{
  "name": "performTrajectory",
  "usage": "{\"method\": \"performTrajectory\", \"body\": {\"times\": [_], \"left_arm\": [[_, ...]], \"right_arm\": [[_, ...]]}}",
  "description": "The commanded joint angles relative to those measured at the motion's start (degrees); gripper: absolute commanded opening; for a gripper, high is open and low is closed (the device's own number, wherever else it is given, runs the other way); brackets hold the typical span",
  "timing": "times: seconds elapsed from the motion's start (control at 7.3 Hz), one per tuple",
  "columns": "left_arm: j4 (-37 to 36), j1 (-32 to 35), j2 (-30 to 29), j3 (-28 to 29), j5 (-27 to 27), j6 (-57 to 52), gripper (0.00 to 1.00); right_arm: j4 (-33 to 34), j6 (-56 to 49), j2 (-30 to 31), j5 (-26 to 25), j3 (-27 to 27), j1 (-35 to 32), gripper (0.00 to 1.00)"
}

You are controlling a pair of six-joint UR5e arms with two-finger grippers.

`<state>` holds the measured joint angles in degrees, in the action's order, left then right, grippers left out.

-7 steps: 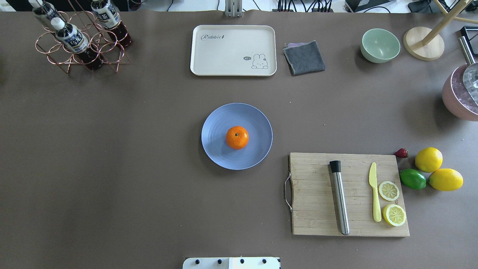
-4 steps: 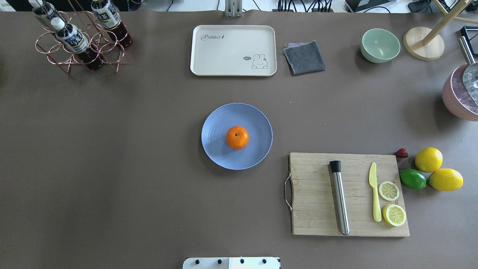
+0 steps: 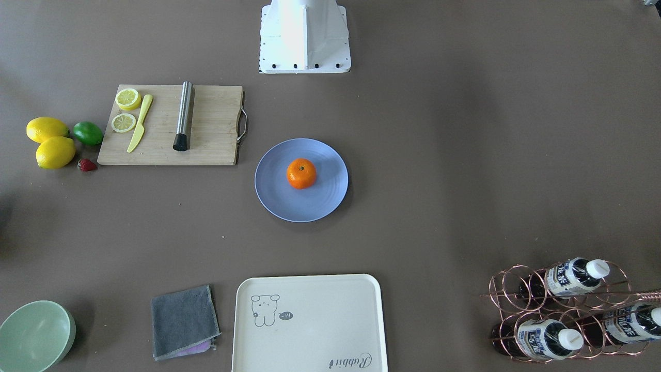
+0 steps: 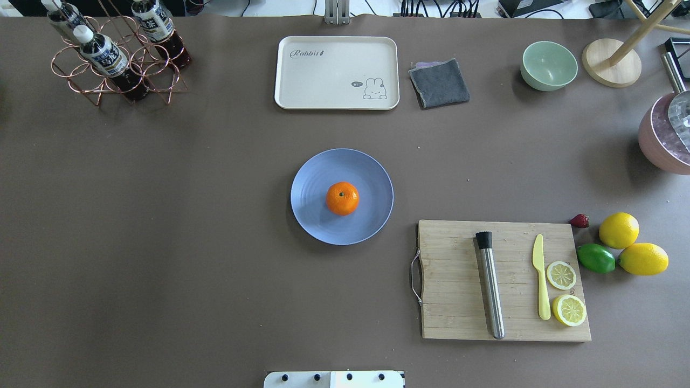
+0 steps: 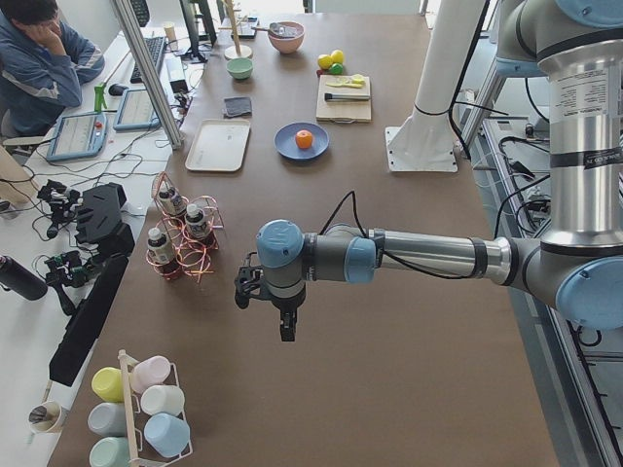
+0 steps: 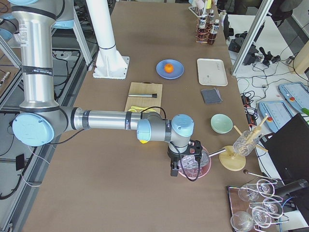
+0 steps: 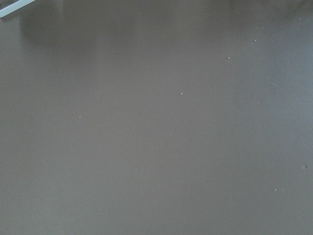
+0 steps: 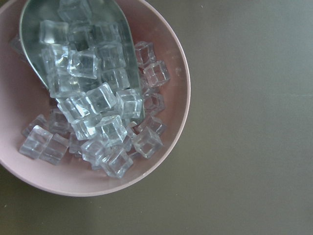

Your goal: Pick orange to plate

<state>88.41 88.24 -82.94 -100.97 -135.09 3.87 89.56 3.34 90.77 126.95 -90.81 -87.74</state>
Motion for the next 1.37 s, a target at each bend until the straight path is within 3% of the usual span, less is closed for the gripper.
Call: {"method": "performTrajectory", "body": {"times": [0.0,1.23], "left_arm": [[0.00,0.00,-0.03,-0.02,-0.09,0.00,0.98],[0.00,0.00,0.06,-0.02,0.00,0.00,0.98]], "right_arm": [[-0.09,0.00,-0.06,0.06,-0.07,0.03,1.00],[-0.09,0.00,0.55,2.43,-2.26,-0.06,1.00]]}}
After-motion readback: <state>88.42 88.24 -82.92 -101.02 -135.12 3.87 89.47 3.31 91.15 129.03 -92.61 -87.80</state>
